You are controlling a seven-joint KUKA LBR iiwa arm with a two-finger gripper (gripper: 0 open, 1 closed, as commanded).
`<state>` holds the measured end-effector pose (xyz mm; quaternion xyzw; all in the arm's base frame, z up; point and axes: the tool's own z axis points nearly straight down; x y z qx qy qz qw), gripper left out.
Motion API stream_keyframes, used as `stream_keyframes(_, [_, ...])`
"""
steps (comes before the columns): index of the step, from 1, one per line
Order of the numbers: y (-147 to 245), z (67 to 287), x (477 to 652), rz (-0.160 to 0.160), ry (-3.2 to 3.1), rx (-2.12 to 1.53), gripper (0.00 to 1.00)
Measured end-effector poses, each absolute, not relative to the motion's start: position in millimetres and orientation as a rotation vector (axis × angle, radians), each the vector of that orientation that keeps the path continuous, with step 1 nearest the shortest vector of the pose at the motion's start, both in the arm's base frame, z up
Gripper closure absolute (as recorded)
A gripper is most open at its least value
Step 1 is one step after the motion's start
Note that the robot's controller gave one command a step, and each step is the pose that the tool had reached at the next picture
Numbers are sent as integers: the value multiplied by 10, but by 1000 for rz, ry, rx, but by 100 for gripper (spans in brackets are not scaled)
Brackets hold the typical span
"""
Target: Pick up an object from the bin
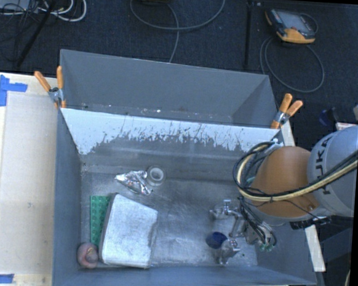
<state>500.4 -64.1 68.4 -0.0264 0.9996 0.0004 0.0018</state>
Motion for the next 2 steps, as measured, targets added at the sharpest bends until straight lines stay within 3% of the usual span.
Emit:
stream_keyframes(1, [-645,745,5018,-2,3140,-90,100])
stream_keyframes(2, [-1275,2607,5071,-6,3113,-352,100])
